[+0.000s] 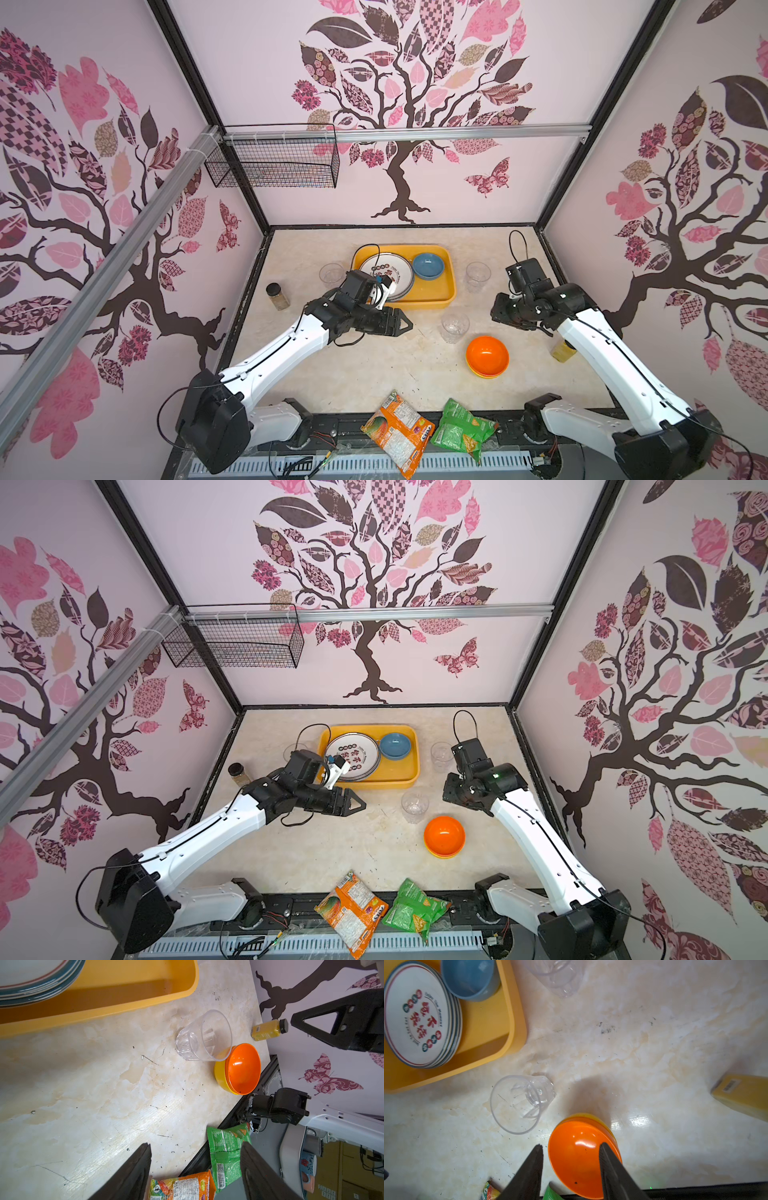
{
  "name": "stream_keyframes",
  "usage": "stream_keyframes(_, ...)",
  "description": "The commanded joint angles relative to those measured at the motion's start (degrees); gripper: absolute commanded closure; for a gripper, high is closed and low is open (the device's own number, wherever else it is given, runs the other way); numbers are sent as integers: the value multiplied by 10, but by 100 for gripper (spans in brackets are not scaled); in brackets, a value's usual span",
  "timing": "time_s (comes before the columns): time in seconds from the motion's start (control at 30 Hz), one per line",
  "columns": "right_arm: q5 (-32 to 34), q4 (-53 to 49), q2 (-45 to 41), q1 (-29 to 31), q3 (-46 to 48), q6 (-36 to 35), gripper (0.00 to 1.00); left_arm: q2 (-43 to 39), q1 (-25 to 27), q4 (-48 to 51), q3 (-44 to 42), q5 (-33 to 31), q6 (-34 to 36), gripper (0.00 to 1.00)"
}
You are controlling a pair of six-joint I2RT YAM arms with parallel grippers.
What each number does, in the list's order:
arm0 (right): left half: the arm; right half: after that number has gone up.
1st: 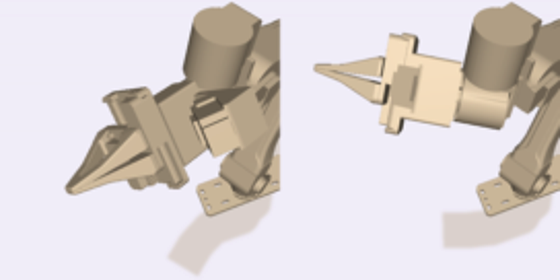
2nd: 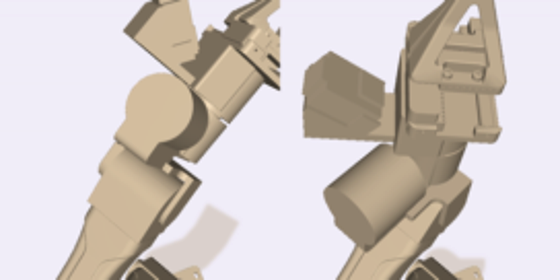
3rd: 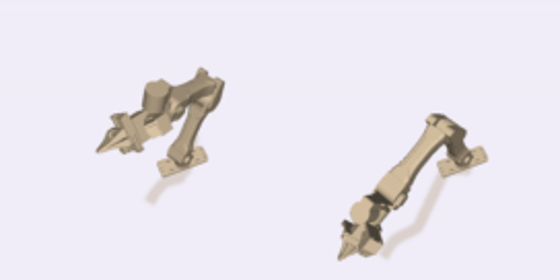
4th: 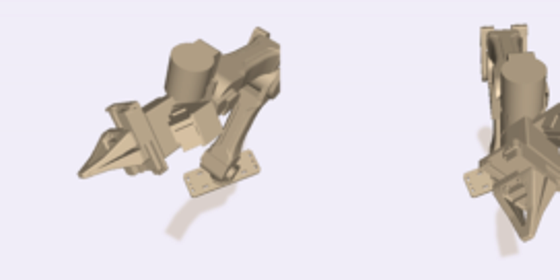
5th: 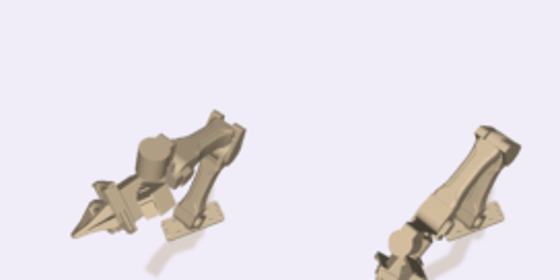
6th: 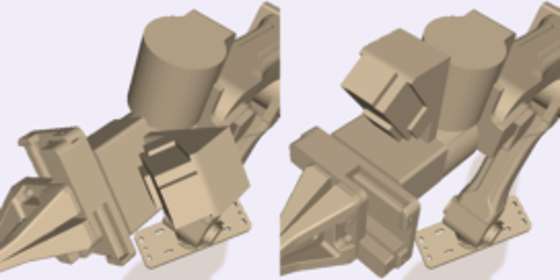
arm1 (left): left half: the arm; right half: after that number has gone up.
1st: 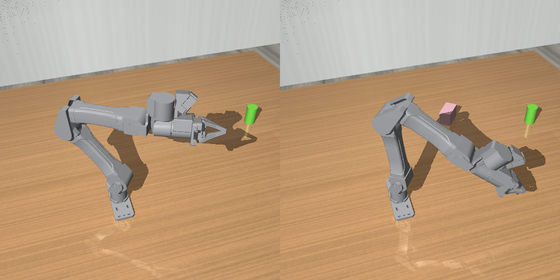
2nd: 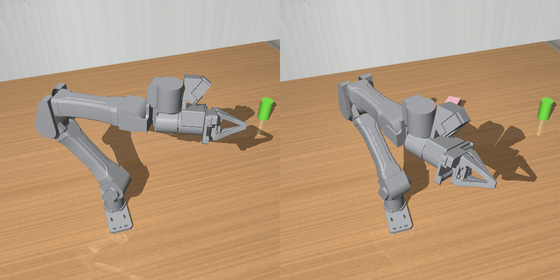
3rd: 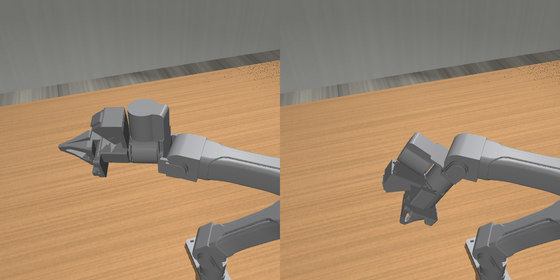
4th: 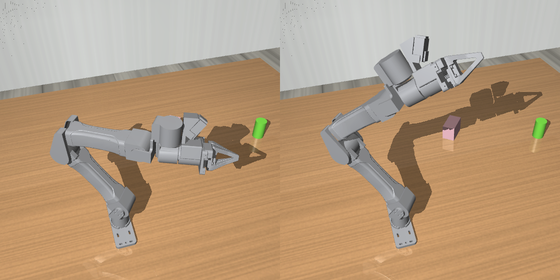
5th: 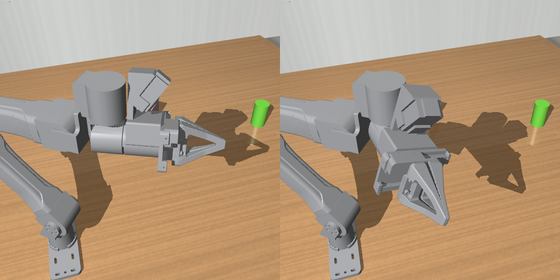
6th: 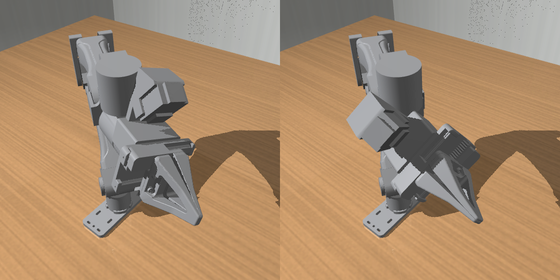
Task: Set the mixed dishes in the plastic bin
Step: 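Move the right gripper down to the orange bowl rim and grasp it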
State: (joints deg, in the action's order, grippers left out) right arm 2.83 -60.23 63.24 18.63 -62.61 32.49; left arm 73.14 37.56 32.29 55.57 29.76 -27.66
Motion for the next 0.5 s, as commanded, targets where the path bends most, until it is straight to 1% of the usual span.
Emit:
stream_keyframes(0.0,13,-65,-31,0,18,30,52,20,26,5,37,-30,31,30)
stream_keyframes(0.07,11,-75,-44,0,37,47,53,32,45,15,48,-54,40,30)
stream_keyframes(0.2,14,-95,-62,0,67,52,53,50,80,21,61,-96,52,30)
stream_keyframes(0.47,-26,-81,-94,0,144,74,57,66,89,11,67,-102,50,31)
